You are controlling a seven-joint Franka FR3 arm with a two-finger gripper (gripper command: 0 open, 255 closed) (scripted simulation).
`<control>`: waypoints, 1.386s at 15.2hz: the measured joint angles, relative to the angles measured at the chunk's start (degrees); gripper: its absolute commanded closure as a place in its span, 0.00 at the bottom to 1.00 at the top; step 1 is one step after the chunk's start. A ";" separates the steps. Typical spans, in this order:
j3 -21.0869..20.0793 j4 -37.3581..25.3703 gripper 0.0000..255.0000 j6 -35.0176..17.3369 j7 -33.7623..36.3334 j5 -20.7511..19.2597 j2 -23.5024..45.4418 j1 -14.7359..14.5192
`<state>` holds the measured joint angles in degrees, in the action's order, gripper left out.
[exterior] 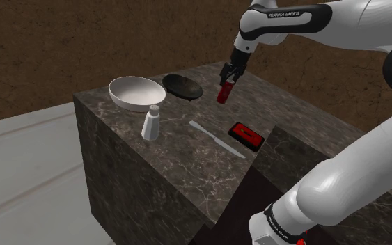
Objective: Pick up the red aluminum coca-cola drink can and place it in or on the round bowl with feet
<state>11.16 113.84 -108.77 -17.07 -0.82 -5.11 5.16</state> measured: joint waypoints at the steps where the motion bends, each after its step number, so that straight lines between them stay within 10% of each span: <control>1: -0.02 0.13 0.00 -0.15 0.04 0.00 0.00 -0.02; 5: -0.03 0.23 0.00 -0.27 0.05 0.00 0.01 -0.02; 6: -0.03 0.23 1.00 -0.27 0.05 0.00 0.01 -0.02; 21: -0.09 -2.37 1.00 2.57 0.14 -0.02 -0.25 -0.07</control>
<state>11.07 111.48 -106.20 -16.93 -0.85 -5.36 5.08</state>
